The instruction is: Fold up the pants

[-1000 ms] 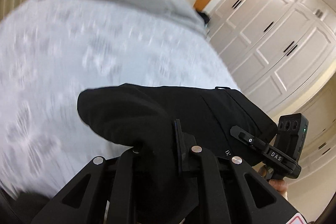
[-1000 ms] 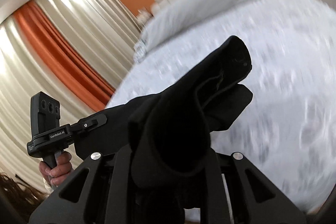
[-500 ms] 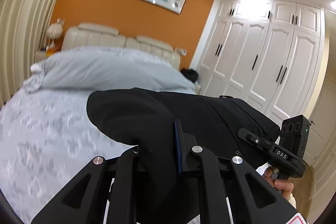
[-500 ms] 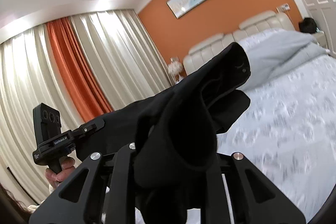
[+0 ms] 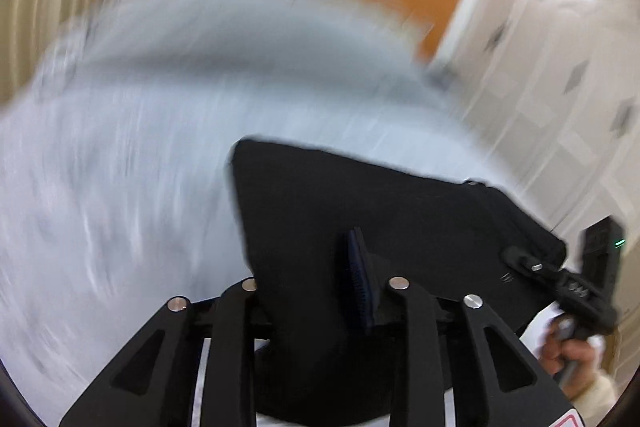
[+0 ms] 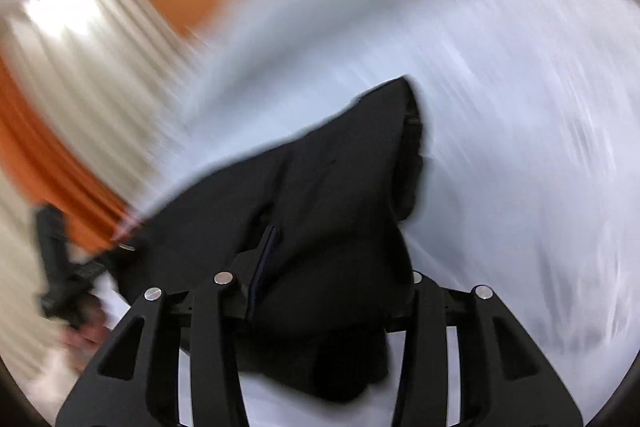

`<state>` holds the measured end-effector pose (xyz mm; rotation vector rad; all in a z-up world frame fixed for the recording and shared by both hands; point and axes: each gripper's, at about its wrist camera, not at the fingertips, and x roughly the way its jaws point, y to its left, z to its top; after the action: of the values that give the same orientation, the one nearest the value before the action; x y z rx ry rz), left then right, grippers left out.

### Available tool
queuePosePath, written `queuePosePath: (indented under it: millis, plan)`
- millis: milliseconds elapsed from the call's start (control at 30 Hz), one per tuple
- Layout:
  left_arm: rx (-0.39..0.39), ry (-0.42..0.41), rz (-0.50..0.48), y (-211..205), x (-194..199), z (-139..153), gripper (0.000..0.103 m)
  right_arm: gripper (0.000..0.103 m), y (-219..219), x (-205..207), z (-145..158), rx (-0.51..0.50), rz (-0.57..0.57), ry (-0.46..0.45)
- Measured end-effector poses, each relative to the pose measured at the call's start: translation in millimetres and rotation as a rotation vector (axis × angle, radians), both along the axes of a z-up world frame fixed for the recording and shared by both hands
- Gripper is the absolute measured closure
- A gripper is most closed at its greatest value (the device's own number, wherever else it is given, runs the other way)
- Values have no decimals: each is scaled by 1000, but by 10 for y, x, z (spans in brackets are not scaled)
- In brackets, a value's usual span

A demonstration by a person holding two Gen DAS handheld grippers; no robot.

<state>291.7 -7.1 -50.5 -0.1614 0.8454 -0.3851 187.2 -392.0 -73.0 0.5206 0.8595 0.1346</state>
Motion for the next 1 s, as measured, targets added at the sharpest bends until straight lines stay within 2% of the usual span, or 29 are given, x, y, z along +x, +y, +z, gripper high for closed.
queuePosePath:
  millis: [33, 67, 100, 133, 167, 233, 300, 333, 367, 433, 467, 500, 533, 567, 600, 633, 667, 700, 733, 767, 800, 833, 900, 933, 967, 1000]
  plan:
    - [49, 89, 30, 43, 53, -338, 77, 63, -75, -107, -206, 16, 6, -11]
    - [11, 140, 37, 185, 20, -615, 74, 53, -143, -244, -154, 36, -16, -84]
    - [-43, 97, 49, 295, -65, -603, 71, 48, -177, -306, -55, 4, -51, -75]
    - [-50, 63, 80, 391, -151, -515, 59, 50, -151, -334, 120, -69, -49, -64]
    - [-34, 33, 102, 447, -216, -384, 63, 52, -96, -386, 308, -118, -46, -98]
    - [-40, -73, 86, 470, -339, 58, 62, 52, 103, -447, 707, -166, -16, -194]
    - [-9, -157, 71, 327, -409, 396, 48, 54, 292, -379, 873, -160, 26, -220]
    - [8, -175, 75, 225, -395, 533, 33, 54, 417, -288, 906, -141, 55, -222]
    - [18, -175, 80, 108, -371, 617, 26, 57, 481, -200, 867, -127, 70, -206]
    - [41, -114, 76, -109, -244, 547, 24, 58, 533, 35, 623, -148, 54, -119]
    - [59, -60, 74, -192, -129, 400, 24, 58, 541, 73, 433, -176, 40, -53]
    - [99, 40, 80, -256, 47, 92, 24, 61, 512, 116, 229, -216, 18, 18]
    - [117, 112, 102, -239, 159, -148, 27, 77, 445, 92, 54, -249, 9, 29]
    - [115, 169, 140, -161, 219, -316, 46, 79, 418, 8, 73, -263, 11, -21]
    - [12, 249, 186, 101, 262, -498, 46, 72, 408, -63, 126, -270, 15, -36]
    - [-127, 281, 203, 338, 236, -559, 46, 69, 415, -126, 208, -284, 17, -41]
    - [-236, 297, 233, 562, 189, -569, 44, 63, 438, -161, 287, -296, 32, -50]
    - [-287, 299, 268, 780, 100, -537, 42, 63, 462, -188, 360, -304, 46, -67]
    - [-273, 281, 271, 887, 21, -475, 37, 60, 506, -232, 482, -300, 56, -114]
    - [-241, 261, 261, 905, -28, -424, 34, 48, 512, -243, 527, -288, 53, -135]
    - [-190, 227, 232, 873, -121, -360, 33, 45, 565, -200, 585, -246, 55, -150]
    - [-173, 216, 205, 832, -153, -356, 32, 45, 606, -104, 593, -210, 67, -144]
    - [-199, 232, 139, 657, -184, -436, 32, 47, 768, 71, 611, -144, 107, -131]
    - [-208, 255, 100, 542, -176, -520, 32, 48, 989, 196, 645, -141, 150, -123]
    - [-201, 298, 64, 414, -153, -647, 41, 48, 1120, 263, 672, -158, 179, -122]
    - [-168, 288, 68, 345, -152, -676, 42, 48, 1262, 347, 694, -187, 201, -121]
